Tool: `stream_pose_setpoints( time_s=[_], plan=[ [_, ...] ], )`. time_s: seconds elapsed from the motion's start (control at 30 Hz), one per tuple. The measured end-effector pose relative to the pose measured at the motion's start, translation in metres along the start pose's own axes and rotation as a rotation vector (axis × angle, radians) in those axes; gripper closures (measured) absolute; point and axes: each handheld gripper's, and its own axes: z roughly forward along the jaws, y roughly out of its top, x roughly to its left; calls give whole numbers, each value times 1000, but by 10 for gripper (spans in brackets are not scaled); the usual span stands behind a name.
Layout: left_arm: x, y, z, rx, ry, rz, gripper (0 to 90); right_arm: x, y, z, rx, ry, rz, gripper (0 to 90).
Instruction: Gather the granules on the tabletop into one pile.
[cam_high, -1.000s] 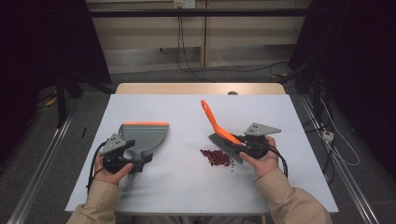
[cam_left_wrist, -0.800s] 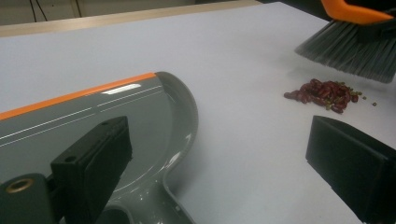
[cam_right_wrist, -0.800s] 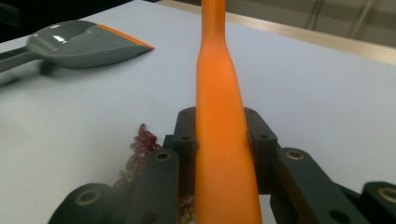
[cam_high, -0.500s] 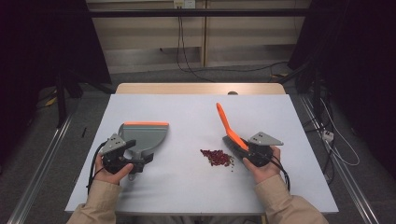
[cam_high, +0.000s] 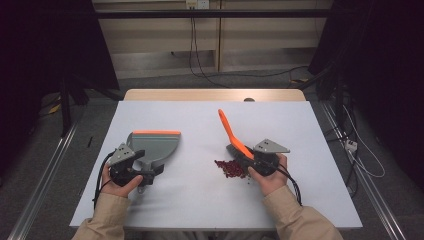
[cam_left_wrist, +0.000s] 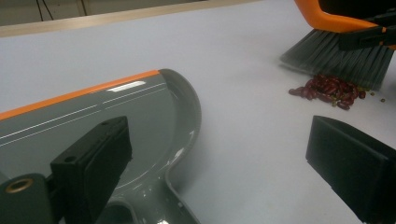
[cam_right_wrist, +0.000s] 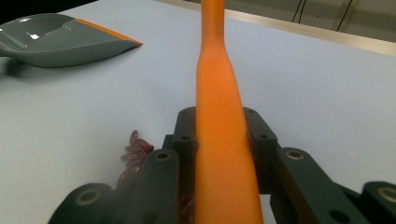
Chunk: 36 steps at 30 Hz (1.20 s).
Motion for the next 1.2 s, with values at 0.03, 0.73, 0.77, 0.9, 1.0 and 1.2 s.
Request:
stream_pose_setpoints(
  time_s=[0.03,0.73,0.77,0.9,1.0,1.2],
  plan=[
    [0,0,0,1,0,0,67,0,1,-1,-3,-5,-4,711],
    [-1,0,1,10,3,1,68,21,-7,-27,-82,42,-21,710],
    [-1,-1,1,11,2,1,68,21,-7,-25,-85,36,-29,711],
    [0,-1,2,8,5,-8,68,21,-8,-15,-88,19,-29,711],
    [0,-1,2,5,8,-7,68,20,-5,-10,-90,16,-31,711],
    [1,-1,1,12,5,-4,68,18,2,-1,-97,29,-21,710]
  ],
)
